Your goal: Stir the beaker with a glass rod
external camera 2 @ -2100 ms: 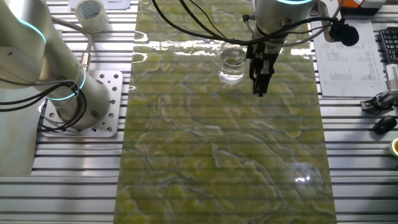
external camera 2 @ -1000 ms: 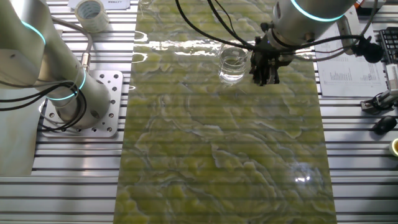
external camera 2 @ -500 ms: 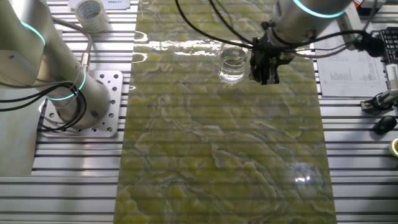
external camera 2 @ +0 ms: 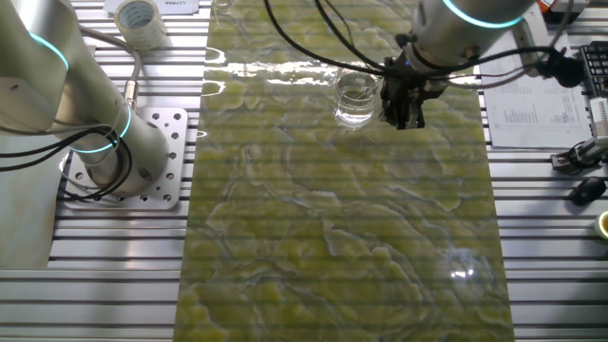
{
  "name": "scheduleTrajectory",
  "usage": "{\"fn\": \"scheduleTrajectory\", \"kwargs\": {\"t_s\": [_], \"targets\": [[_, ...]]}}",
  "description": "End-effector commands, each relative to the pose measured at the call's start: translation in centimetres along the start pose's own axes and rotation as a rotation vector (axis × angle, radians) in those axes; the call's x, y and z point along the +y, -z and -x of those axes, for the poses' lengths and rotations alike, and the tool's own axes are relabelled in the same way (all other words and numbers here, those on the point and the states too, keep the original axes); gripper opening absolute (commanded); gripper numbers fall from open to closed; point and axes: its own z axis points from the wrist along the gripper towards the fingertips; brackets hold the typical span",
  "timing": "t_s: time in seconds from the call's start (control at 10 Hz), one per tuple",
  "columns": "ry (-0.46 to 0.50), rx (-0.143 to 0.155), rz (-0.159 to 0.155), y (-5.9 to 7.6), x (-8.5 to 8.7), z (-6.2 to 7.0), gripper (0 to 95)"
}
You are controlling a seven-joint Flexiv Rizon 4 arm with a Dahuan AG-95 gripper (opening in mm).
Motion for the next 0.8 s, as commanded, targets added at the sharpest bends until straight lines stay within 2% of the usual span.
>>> {"fn": "scheduleTrajectory", "kwargs": {"t_s": [0.1,0.8], "targets": [[0.010,0.001,0.005,0.17,0.12,0.35,0.0],[0.024,0.005,0.004,0.35,0.23,0.24,0.0]]}}
